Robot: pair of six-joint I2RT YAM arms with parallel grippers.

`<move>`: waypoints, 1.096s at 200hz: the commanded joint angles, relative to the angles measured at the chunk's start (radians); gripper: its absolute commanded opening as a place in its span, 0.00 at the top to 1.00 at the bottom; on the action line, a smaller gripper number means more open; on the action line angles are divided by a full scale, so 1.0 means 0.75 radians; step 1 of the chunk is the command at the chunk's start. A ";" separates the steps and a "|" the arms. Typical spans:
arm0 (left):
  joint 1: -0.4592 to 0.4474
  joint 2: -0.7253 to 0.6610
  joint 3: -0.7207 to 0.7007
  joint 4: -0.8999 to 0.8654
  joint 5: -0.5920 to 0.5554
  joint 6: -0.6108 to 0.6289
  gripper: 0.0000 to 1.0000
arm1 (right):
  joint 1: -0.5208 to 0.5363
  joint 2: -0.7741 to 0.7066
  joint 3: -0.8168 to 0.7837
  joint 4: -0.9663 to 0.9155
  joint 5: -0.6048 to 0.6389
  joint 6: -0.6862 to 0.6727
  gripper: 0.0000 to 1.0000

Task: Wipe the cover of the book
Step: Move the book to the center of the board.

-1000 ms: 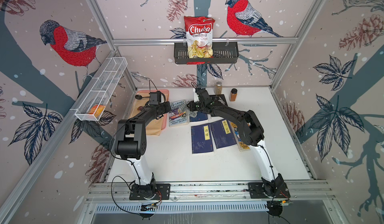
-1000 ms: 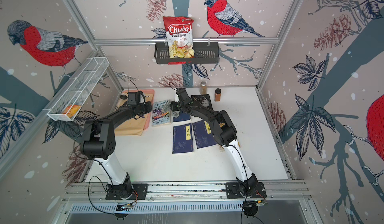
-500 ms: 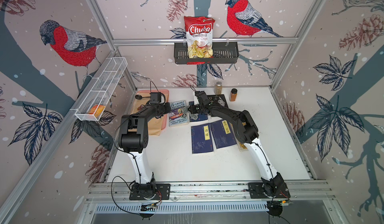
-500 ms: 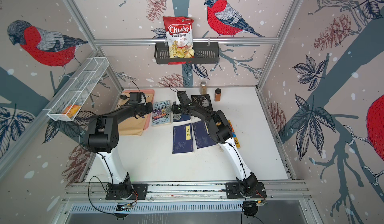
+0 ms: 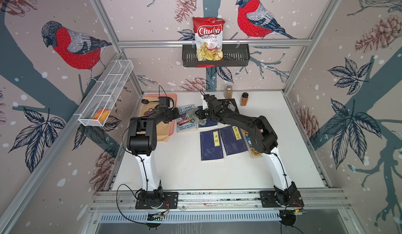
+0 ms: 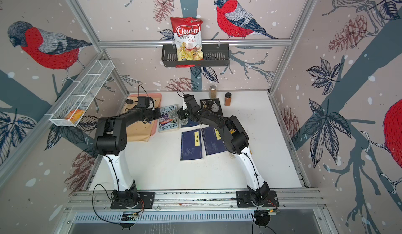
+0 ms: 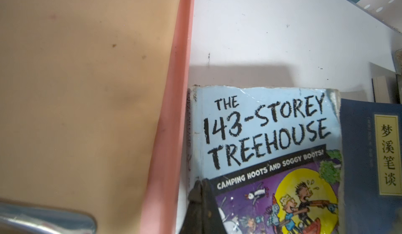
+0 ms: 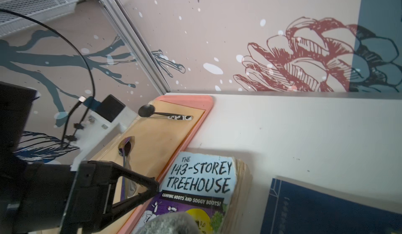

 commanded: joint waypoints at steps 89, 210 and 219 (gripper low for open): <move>-0.001 0.028 -0.009 -0.057 0.073 0.023 0.99 | 0.014 0.362 0.412 -0.268 -0.081 0.002 0.89; -0.239 -0.327 -0.501 0.098 0.108 -0.099 1.00 | 0.148 0.002 -0.371 -0.220 -0.056 0.030 0.91; -0.248 -0.381 -0.564 0.118 0.107 -0.115 1.00 | 0.172 -0.049 -0.474 -0.187 -0.037 0.050 0.91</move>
